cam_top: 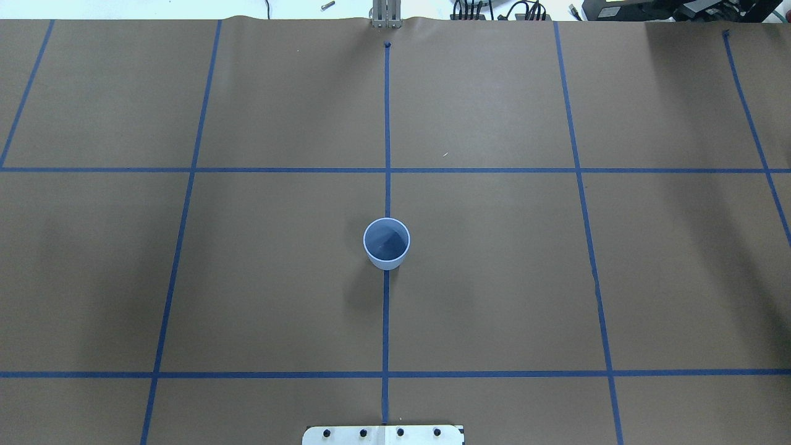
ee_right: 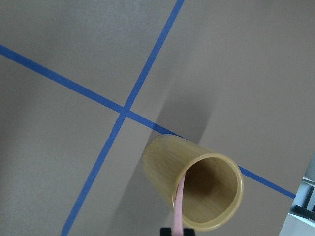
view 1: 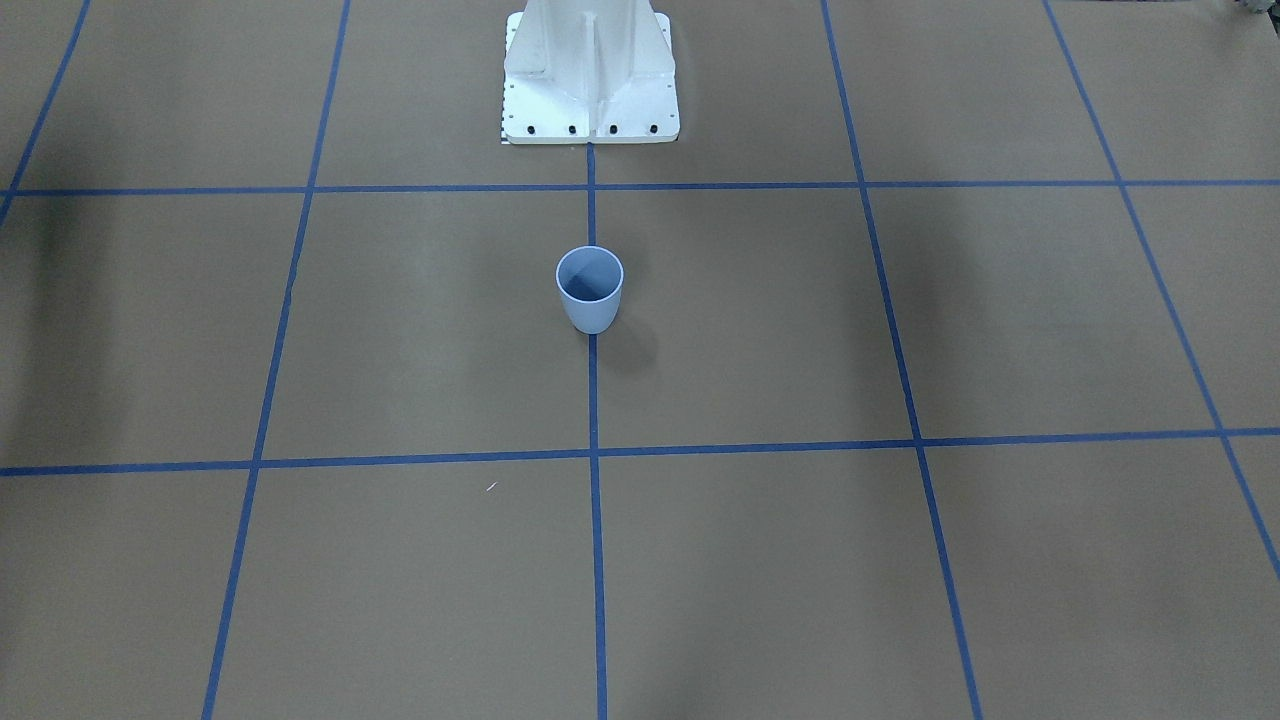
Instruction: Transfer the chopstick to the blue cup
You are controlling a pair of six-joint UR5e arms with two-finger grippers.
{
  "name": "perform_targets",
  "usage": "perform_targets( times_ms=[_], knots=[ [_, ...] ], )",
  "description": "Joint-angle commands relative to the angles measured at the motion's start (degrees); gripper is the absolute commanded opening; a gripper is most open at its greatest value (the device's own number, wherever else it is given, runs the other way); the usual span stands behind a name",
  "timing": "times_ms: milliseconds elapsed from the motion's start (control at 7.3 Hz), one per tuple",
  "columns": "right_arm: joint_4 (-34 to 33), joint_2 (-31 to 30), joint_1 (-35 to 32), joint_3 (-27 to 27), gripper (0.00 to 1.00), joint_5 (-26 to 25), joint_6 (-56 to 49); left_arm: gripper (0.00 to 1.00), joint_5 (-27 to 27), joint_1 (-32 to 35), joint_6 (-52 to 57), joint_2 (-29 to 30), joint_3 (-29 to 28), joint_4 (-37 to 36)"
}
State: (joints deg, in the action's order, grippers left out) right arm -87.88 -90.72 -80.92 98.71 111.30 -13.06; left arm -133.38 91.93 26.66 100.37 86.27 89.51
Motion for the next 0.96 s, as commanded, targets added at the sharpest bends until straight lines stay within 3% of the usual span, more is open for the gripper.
perform_targets(
  times_ms=[0,685,821],
  knots=[
    [-0.54,-0.07,-1.85,0.95,0.00,0.14,-3.78,0.98,-0.04,0.00,-0.12,0.00,0.04,-0.04],
    [-2.48,1.34,-6.61,2.17,0.00,1.28,-8.03,0.98,-0.04,0.00,-0.20,0.00,0.04,-0.04],
    [-2.48,1.43,-8.62,2.79,0.00,3.37,-8.03,0.98,-0.04,0.00,-0.20,0.00,0.04,-0.04]
  ],
)
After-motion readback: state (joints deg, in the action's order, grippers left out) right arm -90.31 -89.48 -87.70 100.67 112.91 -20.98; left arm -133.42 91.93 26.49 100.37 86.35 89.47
